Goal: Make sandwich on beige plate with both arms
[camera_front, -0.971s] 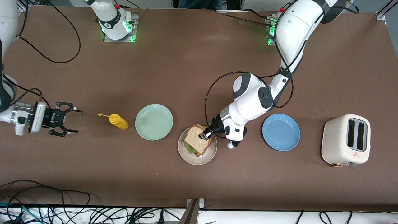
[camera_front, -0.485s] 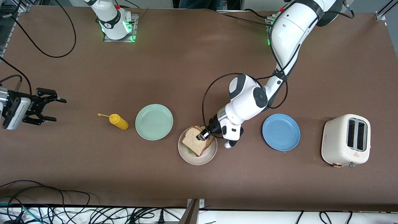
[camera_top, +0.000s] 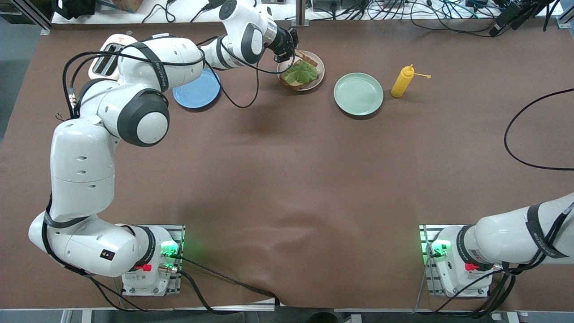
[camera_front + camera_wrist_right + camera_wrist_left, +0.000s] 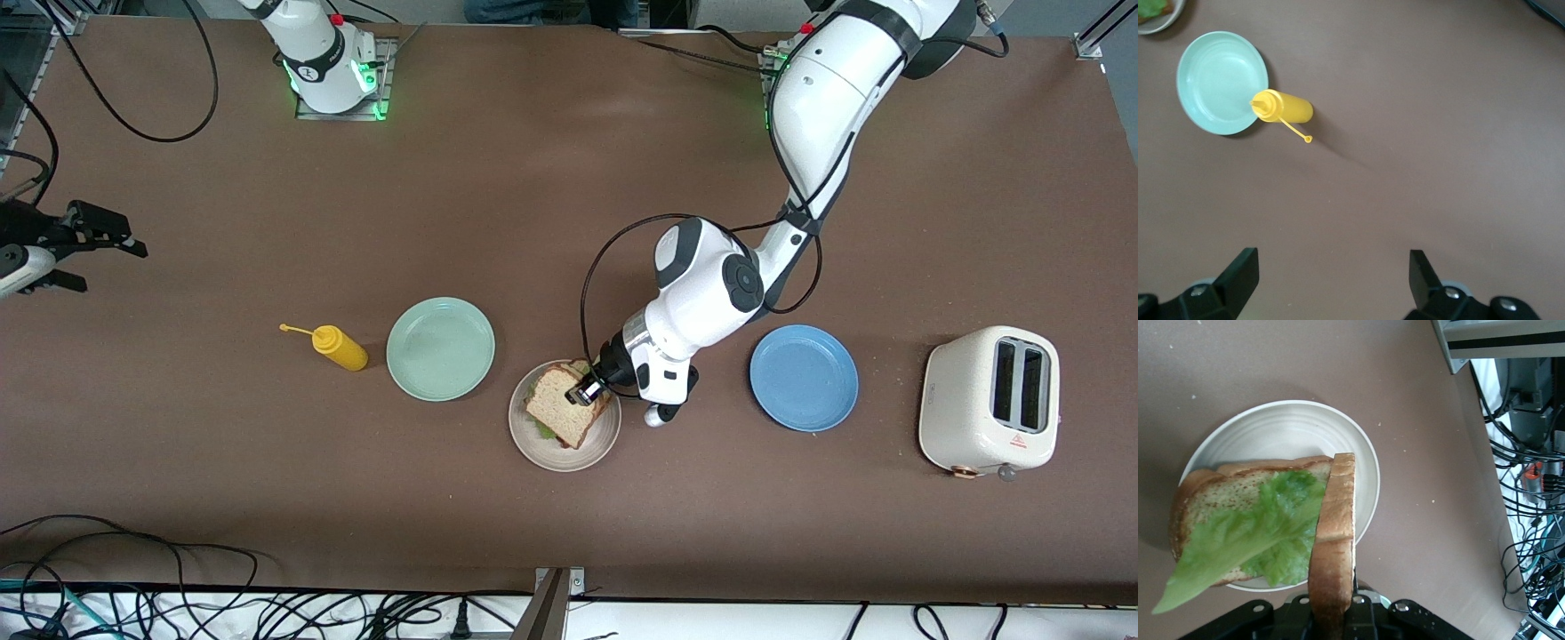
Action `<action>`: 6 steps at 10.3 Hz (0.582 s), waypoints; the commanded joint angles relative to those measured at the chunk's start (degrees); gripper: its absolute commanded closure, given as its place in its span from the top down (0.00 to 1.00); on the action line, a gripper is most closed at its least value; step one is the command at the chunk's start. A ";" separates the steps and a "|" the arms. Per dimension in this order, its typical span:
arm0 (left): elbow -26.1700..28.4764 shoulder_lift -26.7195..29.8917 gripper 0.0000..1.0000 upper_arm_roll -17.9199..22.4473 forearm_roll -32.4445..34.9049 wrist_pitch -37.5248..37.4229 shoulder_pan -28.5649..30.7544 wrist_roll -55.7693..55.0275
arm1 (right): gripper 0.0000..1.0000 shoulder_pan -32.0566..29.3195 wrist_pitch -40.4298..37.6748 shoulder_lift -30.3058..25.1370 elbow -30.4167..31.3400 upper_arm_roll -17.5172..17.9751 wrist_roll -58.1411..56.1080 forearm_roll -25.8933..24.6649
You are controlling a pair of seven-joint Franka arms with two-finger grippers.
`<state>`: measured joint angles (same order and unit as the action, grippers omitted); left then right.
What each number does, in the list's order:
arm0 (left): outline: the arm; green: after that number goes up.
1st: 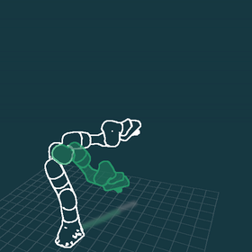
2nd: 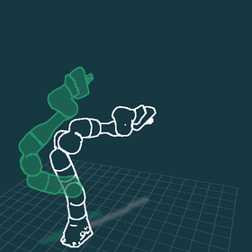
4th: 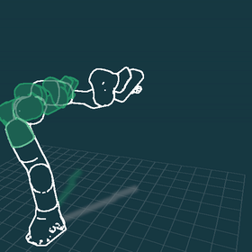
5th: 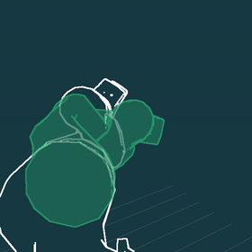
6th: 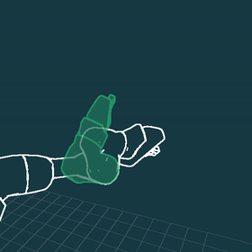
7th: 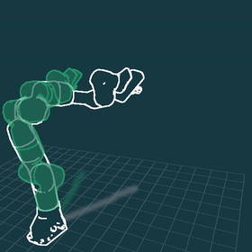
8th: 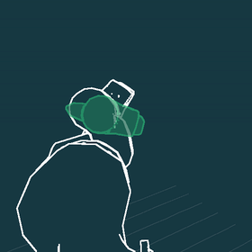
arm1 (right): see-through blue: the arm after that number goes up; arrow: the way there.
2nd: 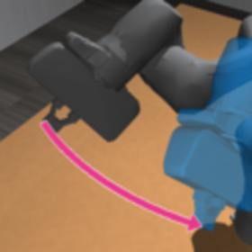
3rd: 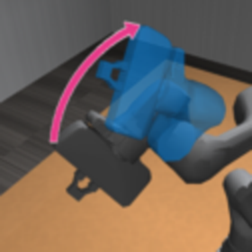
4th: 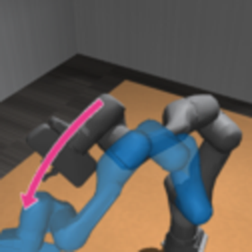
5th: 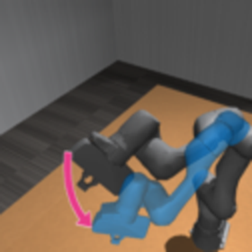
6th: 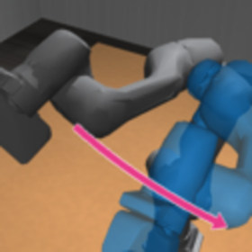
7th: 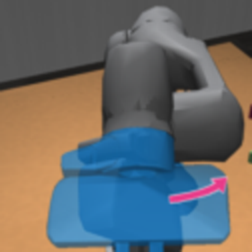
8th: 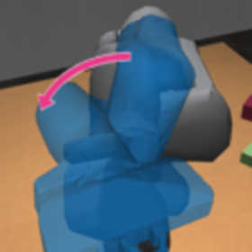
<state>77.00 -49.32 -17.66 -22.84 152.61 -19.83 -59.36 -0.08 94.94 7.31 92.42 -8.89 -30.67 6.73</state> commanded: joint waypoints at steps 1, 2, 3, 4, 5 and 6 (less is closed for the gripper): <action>-0.89 -0.77 0.00 0.96 -1.06 0.58 -1.78 0.39 | 1.00 2.62 -1.33 -4.13 1.62 -0.16 15.21 -4.69; -0.89 -0.86 0.00 0.96 -1.06 0.58 -1.96 0.39 | 1.00 3.68 -1.77 -4.67 1.36 -0.16 23.90 -5.41; -0.89 -0.95 0.00 0.96 -1.06 0.58 -2.05 0.47 | 1.00 4.47 -1.69 -5.11 1.10 0.97 29.90 -6.80; -0.89 -0.95 0.00 0.96 -1.06 0.58 -2.49 0.56 | 1.00 4.48 -0.55 -5.81 1.18 1.77 35.79 -6.56; -0.89 -1.04 0.06 1.22 -1.06 0.58 -2.40 0.56 | 1.00 4.57 1.28 -5.81 1.62 1.77 37.59 -6.21; -0.89 -0.95 0.22 1.48 -1.15 0.58 -2.40 0.47 | 1.00 4.57 2.17 -5.73 1.62 1.69 37.87 -6.46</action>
<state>77.00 -49.88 -17.25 -22.84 152.82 -21.41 -59.35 4.37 95.27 2.87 92.47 -7.02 4.86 1.37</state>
